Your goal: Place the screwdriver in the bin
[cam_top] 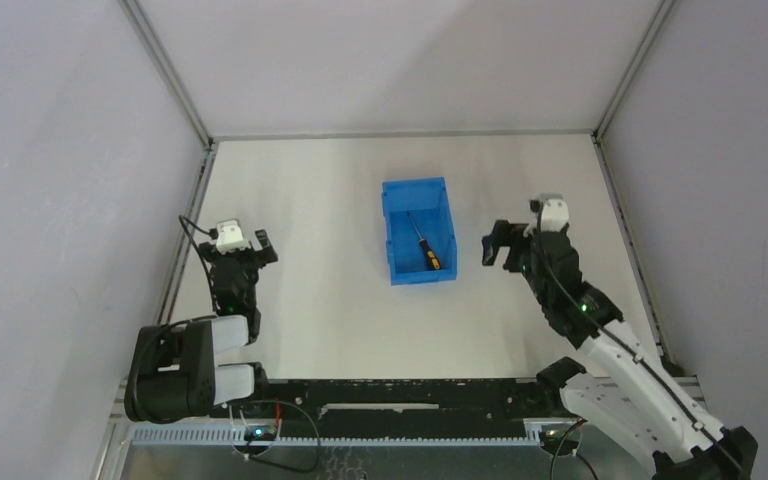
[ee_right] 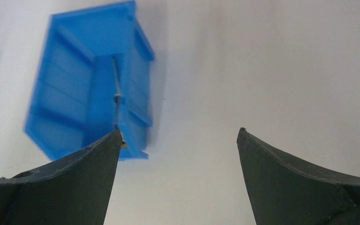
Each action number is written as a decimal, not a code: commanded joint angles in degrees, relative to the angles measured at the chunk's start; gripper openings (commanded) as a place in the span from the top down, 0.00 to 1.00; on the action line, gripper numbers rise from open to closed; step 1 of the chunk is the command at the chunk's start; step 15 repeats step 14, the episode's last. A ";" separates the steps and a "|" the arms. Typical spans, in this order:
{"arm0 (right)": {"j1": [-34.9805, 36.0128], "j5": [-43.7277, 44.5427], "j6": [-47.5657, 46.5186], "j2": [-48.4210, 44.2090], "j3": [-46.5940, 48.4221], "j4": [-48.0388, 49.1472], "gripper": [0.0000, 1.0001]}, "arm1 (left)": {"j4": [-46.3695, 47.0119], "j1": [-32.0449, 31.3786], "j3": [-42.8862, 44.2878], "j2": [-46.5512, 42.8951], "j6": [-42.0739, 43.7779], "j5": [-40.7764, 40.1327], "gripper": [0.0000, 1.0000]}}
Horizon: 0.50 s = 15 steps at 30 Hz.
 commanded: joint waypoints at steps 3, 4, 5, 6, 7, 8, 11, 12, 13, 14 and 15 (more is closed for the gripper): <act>-2.37 4.93 10.01 -10.03 -15.25 7.78 0.00 | 1.60 -0.21 2.10 -0.25 -0.11 -0.38 0.00; -2.39 5.07 11.19 -10.73 -17.38 8.24 0.00 | 1.58 -0.21 2.10 -0.26 -0.13 -0.38 0.00; -2.41 4.75 12.43 -11.33 -19.30 8.85 0.00 | 1.60 -0.21 2.13 -0.23 -0.13 -0.41 0.00; -2.39 4.22 13.46 -11.87 -21.08 9.53 0.00 | 1.60 -0.21 2.10 -0.30 -0.13 -0.38 0.00; -2.35 3.54 14.43 -12.36 -22.71 10.26 0.00 | 1.60 -0.21 2.10 -0.26 -0.09 -0.40 0.00; -2.38 3.07 15.52 -12.84 -24.11 10.90 0.00 | 1.60 -0.21 2.10 -0.27 -0.12 -0.45 0.00; -2.39 3.12 18.05 -14.36 -27.82 12.18 0.00 | 1.59 -0.21 2.11 -0.30 -0.13 -0.44 0.00; -2.39 3.05 18.29 -14.97 -28.63 12.63 0.00 | 1.60 -0.21 2.12 -0.23 -0.13 -0.44 0.00; -2.37 2.85 18.13 -15.62 -29.04 12.82 0.00 | 1.60 -0.21 2.13 -0.26 -0.10 -0.37 0.00; -2.34 2.98 17.99 -16.25 -29.03 12.84 0.00 | 1.60 -0.21 2.16 -0.24 -0.12 -0.43 0.00; -2.34 2.98 17.99 -16.25 -29.03 12.84 0.00 | 1.60 -0.21 2.16 -0.24 -0.12 -0.43 0.00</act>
